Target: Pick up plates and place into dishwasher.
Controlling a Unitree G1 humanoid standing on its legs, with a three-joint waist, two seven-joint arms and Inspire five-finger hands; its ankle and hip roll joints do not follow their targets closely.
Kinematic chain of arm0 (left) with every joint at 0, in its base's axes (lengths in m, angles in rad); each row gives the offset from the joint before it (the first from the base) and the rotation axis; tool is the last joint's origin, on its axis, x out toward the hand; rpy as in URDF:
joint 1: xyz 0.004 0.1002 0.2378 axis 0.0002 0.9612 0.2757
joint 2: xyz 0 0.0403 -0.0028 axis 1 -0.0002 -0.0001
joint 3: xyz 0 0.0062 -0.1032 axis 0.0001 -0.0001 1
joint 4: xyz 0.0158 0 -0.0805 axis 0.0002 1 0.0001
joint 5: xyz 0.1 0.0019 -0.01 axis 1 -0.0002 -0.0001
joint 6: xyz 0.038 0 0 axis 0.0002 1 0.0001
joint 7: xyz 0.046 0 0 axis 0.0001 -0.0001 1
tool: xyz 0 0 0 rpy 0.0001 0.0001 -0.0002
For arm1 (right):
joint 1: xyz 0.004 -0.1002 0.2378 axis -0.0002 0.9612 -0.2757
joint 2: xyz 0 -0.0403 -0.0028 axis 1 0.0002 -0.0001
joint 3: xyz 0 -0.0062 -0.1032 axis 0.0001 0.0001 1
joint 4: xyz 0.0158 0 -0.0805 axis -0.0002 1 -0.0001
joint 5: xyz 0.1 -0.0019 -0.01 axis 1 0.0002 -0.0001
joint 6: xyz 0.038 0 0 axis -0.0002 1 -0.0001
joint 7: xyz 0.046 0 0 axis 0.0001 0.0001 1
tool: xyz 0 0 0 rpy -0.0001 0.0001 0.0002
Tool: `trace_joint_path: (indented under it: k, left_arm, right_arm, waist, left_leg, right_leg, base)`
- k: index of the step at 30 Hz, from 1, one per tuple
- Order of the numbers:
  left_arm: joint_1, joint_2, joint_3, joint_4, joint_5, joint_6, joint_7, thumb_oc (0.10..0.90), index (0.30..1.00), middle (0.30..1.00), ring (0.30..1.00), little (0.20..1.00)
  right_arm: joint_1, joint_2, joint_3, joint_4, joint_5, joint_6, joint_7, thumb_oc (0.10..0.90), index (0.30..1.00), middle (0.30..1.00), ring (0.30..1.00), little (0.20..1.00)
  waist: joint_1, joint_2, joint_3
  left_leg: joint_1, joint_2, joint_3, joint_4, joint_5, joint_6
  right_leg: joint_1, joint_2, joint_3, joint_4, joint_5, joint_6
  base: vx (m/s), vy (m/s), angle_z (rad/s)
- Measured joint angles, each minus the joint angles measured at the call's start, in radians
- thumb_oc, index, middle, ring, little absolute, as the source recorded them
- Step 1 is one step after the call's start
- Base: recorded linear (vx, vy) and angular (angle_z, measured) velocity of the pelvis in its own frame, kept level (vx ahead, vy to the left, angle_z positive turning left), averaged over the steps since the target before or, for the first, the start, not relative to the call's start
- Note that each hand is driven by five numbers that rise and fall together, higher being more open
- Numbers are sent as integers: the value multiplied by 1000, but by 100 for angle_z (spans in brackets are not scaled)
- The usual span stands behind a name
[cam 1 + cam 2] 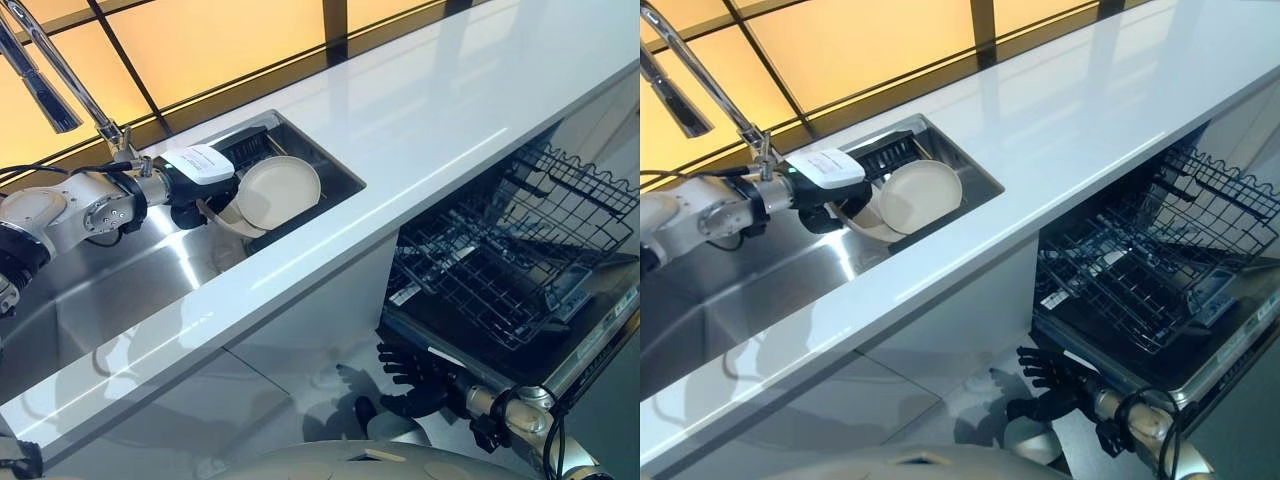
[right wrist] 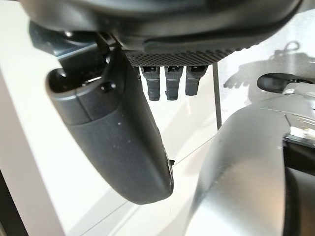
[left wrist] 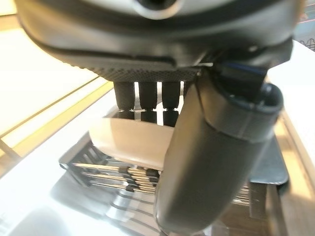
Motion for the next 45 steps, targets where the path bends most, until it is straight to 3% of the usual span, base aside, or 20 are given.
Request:
trace_joint_path:
  k: [11,20,30,38,45]
  left_arm:
    - [-54,21,-5,-58,-22,1,3,100,300,300,300,200]
    - [-55,73,-6,-88,-42,9,18,100,300,300,300,200]
    - [-89,116,-11,-157,-42,45,18,100,300,300,300,200]
    - [-171,125,-25,-162,-42,47,35,100,300,300,300,200]
    - [-171,162,-25,-170,-42,47,63,100,300,300,300,200]
  right_arm:
    - [-27,0,2,-1,6,0,-4,800,900,900,900,900]
    - [-28,0,1,-2,89,0,-1,800,900,900,900,900]
    - [-23,-37,-89,-8,156,-1,48,800,900,900,900,900]
    - [-20,-48,-116,-36,163,-1,58,800,900,900,900,900]
    - [-13,-48,-153,-41,246,-1,99,800,900,900,900,900]
  waist:
    - [11,1,-1]
    - [12,1,-1]
    - [14,0,-2]
    - [29,1,-4]
    - [35,0,-5]
  left_leg:
    - [0,-1,-8,0,2,1]
    - [0,-1,-8,0,2,1]
    - [-6,-2,-11,0,2,2]
    - [-6,-2,-11,0,2,2]
    - [-11,-3,-22,0,3,2]
  right_leg:
    - [4,-3,-11,0,0,-1]
    - [4,-3,-11,0,0,-1]
    - [1,-4,-14,0,0,-1]
    - [1,-4,-15,0,0,-1]
    - [-3,-5,-15,0,0,-1]
  base:
    - [-5,-2,2]
    - [-4,-1,0]
    - [-3,-1,0]
    - [0,0,0]
    - [1,-1,1]
